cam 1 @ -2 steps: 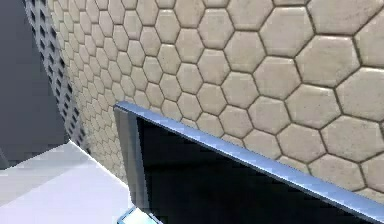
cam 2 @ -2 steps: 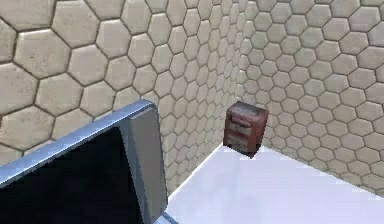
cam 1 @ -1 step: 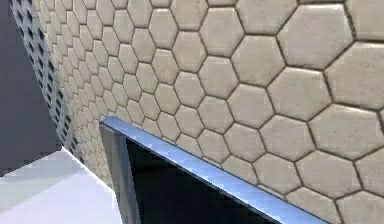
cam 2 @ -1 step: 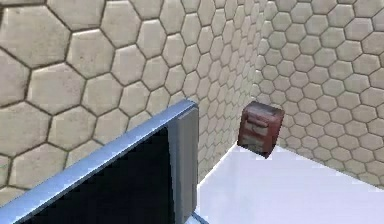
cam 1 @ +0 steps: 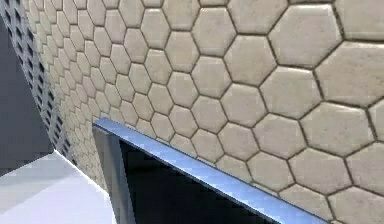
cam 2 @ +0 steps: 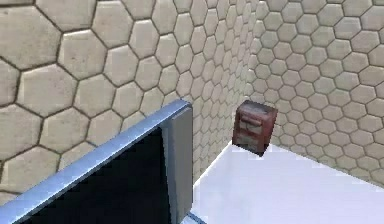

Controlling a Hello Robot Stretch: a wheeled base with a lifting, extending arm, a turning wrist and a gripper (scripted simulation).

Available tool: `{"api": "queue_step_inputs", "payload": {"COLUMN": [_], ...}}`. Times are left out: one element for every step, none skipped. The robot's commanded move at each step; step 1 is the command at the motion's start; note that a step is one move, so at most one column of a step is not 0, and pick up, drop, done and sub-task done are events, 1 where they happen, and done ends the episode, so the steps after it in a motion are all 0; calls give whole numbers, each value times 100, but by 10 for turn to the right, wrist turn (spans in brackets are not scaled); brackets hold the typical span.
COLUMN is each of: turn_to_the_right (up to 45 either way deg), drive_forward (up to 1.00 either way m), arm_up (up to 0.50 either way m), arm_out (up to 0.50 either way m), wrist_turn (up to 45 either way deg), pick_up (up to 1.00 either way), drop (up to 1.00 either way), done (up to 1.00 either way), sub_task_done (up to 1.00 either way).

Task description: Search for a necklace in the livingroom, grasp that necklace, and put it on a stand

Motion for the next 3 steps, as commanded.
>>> {"api": "queue_step_inputs", "payload": {"turn_to_the_right": [-450,-90,0], "drive_forward": [0,0,5], "arm_up": [0,0,0], "arm_out": [0,0,0], "wrist_turn": [0,0,0], "pick_up": [0,0,0], "drop": [0,0,0], "done": [0,0,0], "sub_task_done": [0,0,0]}}
